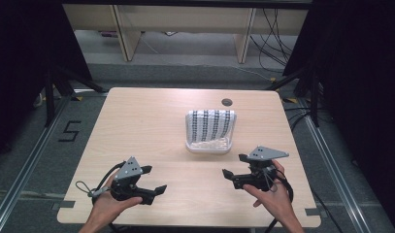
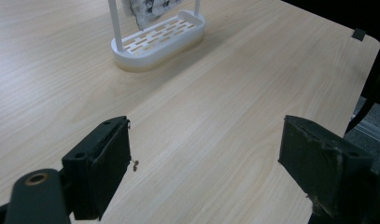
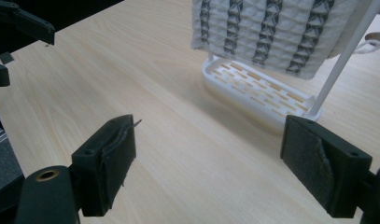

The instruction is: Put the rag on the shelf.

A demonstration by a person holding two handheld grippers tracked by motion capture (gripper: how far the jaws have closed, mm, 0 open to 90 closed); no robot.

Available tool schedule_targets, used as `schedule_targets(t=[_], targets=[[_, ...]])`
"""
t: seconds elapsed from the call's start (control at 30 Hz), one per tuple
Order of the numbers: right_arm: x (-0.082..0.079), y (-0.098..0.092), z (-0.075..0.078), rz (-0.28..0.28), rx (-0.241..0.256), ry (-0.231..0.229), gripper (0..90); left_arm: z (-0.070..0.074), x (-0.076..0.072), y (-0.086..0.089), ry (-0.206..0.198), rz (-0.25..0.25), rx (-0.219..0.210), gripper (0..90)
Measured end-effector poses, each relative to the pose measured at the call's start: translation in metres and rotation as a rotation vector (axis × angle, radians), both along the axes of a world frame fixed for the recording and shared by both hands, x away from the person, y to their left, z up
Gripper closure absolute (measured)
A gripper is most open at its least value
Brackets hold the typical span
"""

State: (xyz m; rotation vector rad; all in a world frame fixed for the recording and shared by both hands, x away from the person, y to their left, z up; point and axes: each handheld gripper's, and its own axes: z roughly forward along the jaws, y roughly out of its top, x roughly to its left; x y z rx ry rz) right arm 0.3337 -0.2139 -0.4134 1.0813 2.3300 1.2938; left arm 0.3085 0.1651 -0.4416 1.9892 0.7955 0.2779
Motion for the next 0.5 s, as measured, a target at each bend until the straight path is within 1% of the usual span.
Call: schedule_targets(t=[0.07, 0.1, 0.13, 0.17, 0.2, 0.23, 0.27, 0.3, 0.33, 0.37, 0.4, 0.43, 0.47, 0.5], targets=[[-0.001, -0.001, -0.002, 0.007, -0.005, 0.003, 19.3, -0.002, -0.002, 0.0, 0.002, 0.004, -0.005, 15.8], [0.0, -0.001, -0.004, 0.022, -0.002, -0.011, 19.3, -0.004, -0.003, 0.002, -0.006, 0.005, 0.005, 15.8], [-0.004, 0.0, -0.005, -0.004, 0.007, 0.032, 19.3, -0.004, -0.003, 0.001, -0.004, 0.01, 0.006, 15.8], [-0.005, -0.001, -0.005, -0.003, 0.006, 0.034, 19.3, -0.006, -0.004, 0.002, -0.002, 0.011, 0.004, 15.8], [-0.004, -0.002, -0.007, 0.007, 0.004, 0.017, 19.3, -0.007, -0.005, 0.004, 0.003, 0.001, 0.017, 15.8], [-0.003, -0.003, -0.009, 0.013, -0.007, 0.002, 19.4, -0.008, -0.006, 0.003, 0.003, 0.012, 0.002, 15.8], [-0.003, -0.003, -0.011, 0.025, 0.011, 0.012, 19.4, -0.01, -0.006, 0.004, 0.002, 0.002, 0.012, 15.8], [-0.007, -0.003, -0.011, -0.01, 0.009, 0.039, 19.4, -0.011, -0.007, 0.004, -0.001, 0.004, 0.019, 15.8], [-0.005, -0.004, -0.014, 0.006, 0.008, 0.008, 19.4, -0.012, -0.008, 0.004, 0.009, 0.001, 0.023, 15.8], [-0.006, -0.004, -0.014, 0.007, 0.014, 0.039, 19.4, -0.014, -0.009, 0.005, 0.012, -0.004, 0.029, 15.8], [-0.007, -0.005, -0.015, -0.002, 0.003, 0.038, 19.4, -0.016, -0.01, 0.004, 0.008, -0.004, 0.021, 15.8], [-0.008, -0.005, -0.016, -0.007, 0.003, 0.038, 19.4, -0.017, -0.01, 0.004, 0.016, -0.003, 0.022, 15.8], [-0.008, -0.006, -0.019, -0.001, 0.012, 0.034, 19.4, -0.019, -0.011, 0.003, 0.015, 0.001, 0.016, 15.8], [-0.008, -0.006, -0.019, -0.001, 0.012, 0.034, 19.4, -0.021, -0.012, 0.003, 0.019, -0.001, 0.025, 15.8]])
